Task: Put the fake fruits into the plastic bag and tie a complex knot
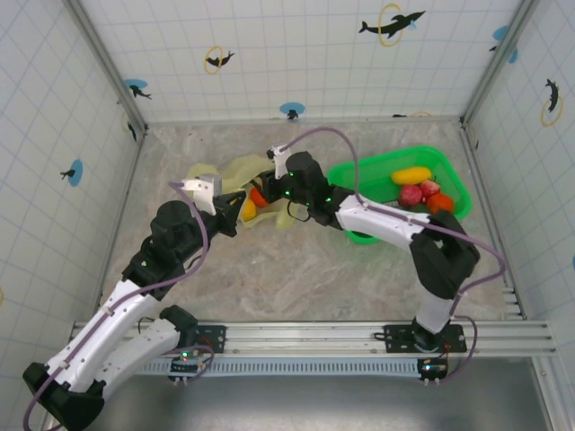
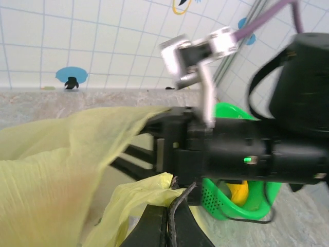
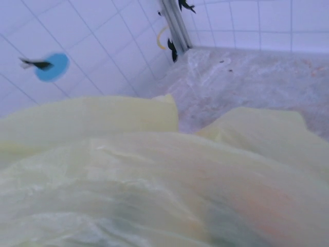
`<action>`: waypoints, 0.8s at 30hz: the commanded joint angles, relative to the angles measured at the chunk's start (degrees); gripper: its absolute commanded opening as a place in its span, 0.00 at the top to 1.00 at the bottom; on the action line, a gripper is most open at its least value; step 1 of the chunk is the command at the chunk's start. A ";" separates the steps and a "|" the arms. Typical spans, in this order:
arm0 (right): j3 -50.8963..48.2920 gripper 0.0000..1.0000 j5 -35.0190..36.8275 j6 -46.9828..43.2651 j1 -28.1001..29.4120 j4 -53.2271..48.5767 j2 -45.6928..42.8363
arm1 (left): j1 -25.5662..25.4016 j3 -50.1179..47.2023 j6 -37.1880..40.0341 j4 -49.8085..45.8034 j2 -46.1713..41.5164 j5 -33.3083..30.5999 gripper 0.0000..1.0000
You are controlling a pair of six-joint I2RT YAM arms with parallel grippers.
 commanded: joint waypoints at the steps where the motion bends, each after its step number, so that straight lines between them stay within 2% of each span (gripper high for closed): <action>1: -5.89 0.81 -3.64 -0.57 -0.47 2.35 -6.80 | 0.46 0.43 0.68 -0.49 -0.19 2.02 1.00; 3: -9.60 0.84 -5.71 -0.74 -0.94 2.88 -11.55 | 0.49 0.46 0.59 -0.31 0.11 2.98 1.00; 5: -13.58 0.83 -7.58 -1.10 -1.55 2.74 -16.68 | 0.50 0.41 0.60 -0.25 0.55 4.06 1.00; 7: -16.59 0.76 -9.07 -1.10 -2.74 1.99 -20.97 | 0.48 0.25 0.50 -0.09 0.80 4.63 1.00; 11: -18.31 0.53 -18.90 -1.33 -6.73 -2.42 -25.34 | 0.49 0.08 0.34 0.54 1.26 5.51 1.00; 12: -18.38 0.50 -18.78 -2.18 -7.06 -3.97 -26.12 | 0.48 0.10 0.40 0.63 1.37 5.69 1.00; 15: -20.48 0.49 -13.93 -2.51 -9.21 -5.69 -30.04 | 0.48 0.54 0.57 0.75 1.57 5.92 1.00; 18: -23.06 0.52 -10.59 -0.16 -14.06 -5.51 -33.84 | 0.47 1.08 0.90 0.51 1.35 6.11 1.00; 24: -19.76 0.50 8.31 0.05 -26.01 -23.00 -32.70 | 0.50 1.66 0.68 -0.25 0.45 7.45 1.00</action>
